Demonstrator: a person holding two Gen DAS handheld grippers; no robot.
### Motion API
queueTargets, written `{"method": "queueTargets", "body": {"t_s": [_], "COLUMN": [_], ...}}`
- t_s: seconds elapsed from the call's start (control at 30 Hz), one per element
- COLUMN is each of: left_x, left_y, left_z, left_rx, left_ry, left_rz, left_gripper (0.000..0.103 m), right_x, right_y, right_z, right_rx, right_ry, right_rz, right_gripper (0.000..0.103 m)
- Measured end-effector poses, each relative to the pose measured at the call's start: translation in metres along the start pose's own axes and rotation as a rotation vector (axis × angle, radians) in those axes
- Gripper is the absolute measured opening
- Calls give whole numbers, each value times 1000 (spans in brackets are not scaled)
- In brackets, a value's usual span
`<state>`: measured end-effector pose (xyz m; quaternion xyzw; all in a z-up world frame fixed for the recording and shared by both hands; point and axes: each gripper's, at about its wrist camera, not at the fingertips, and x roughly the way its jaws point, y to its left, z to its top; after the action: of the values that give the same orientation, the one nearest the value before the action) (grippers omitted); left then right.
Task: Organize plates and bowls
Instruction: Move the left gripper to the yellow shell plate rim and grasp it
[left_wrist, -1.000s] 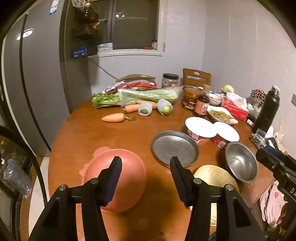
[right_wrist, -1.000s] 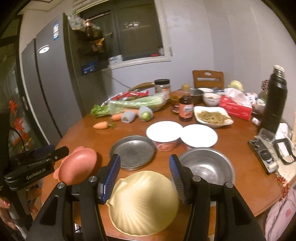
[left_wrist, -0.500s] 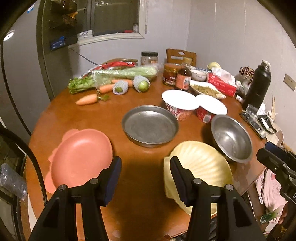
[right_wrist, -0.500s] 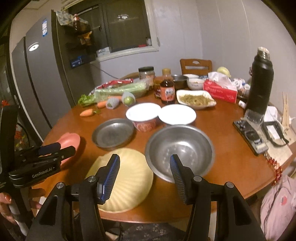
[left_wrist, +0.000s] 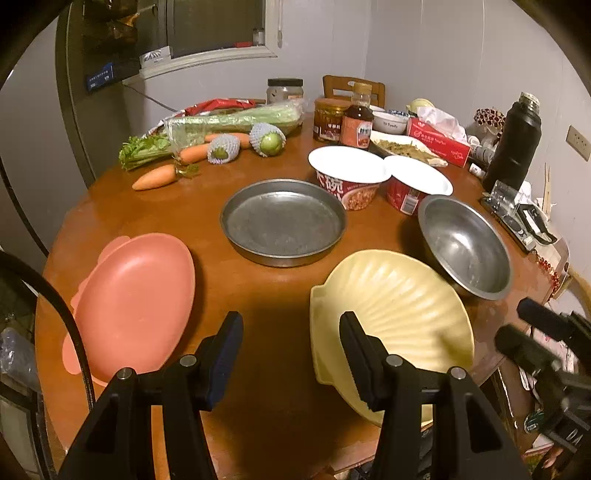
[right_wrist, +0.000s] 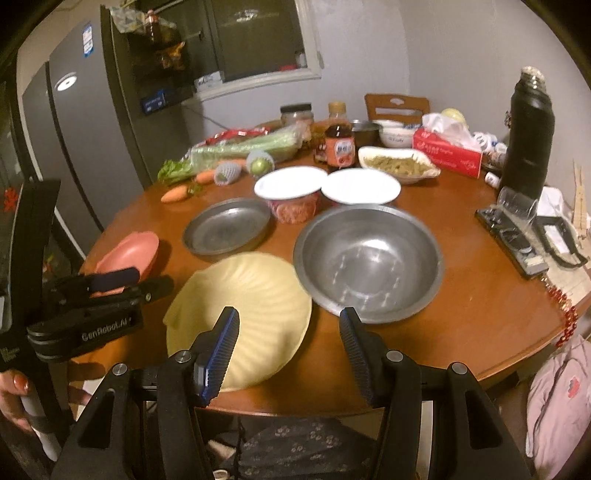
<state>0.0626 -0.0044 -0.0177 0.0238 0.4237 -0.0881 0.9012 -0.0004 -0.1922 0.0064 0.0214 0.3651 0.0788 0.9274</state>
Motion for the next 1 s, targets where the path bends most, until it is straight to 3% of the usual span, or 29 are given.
{"method": "queueTargets", "body": {"t_s": [0.53, 1.0], "left_x": [28, 43], "left_y": [-7, -13], "left_z": [-6, -9], "left_rx": [39, 51], "left_ry": [54, 79], "left_rz": [-27, -72], "left_gripper": [54, 54], "right_x": [44, 61], "right_y": [1, 4], "right_z": [-19, -18], "right_rx": [2, -27], "right_ry": [107, 107], "right_rz": [18, 24], "right_gripper": [58, 57]}}
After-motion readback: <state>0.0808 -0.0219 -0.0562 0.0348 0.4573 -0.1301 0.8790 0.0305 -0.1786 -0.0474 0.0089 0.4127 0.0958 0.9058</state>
